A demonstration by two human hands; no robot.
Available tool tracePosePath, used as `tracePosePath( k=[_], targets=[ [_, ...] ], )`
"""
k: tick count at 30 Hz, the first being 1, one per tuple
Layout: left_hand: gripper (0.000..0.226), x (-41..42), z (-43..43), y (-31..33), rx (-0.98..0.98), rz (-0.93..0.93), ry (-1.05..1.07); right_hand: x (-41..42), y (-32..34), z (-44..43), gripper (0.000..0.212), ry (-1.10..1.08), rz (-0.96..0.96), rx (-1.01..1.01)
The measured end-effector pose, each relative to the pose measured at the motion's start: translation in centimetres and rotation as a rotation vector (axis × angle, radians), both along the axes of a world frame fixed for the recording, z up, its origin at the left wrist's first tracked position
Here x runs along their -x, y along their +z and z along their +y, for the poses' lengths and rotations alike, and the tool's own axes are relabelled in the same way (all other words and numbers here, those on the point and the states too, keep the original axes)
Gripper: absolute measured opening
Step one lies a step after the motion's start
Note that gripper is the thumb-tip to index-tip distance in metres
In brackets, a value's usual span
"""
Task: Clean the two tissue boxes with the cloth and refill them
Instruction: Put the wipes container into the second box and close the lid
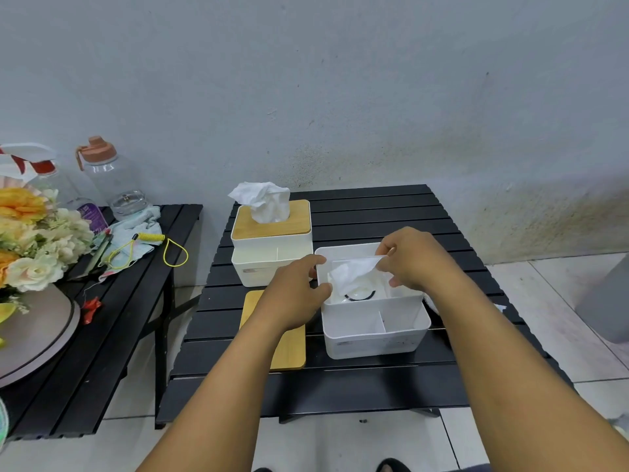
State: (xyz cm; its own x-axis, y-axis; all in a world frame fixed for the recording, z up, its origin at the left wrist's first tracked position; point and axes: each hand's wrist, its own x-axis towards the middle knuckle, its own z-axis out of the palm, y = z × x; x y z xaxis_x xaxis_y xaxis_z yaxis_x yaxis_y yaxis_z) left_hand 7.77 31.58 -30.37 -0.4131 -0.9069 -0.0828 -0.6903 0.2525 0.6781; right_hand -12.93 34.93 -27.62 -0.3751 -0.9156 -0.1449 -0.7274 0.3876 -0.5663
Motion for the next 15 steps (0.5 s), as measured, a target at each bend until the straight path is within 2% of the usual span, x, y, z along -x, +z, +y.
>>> tracePosePath(
  k=[5,9,13,15],
  targets=[
    [0.052,0.0,0.1,0.0,0.01,-0.016,0.008,0.1,-1.0,-0.1,0.029,-0.063,0.213,0.068],
    [0.053,0.1,0.1,0.0,0.006,-0.013,0.009,-0.5,-2.1,-0.4,0.025,-0.101,0.256,0.173],
    [0.054,0.1,0.2,0.0,0.005,-0.009,0.012,-1.0,-2.7,-0.6,0.032,-0.104,0.242,0.309],
    [0.053,0.0,0.1,0.0,0.007,-0.01,0.02,-0.9,-2.7,-0.9,0.044,-0.115,0.216,0.315]
  ],
)
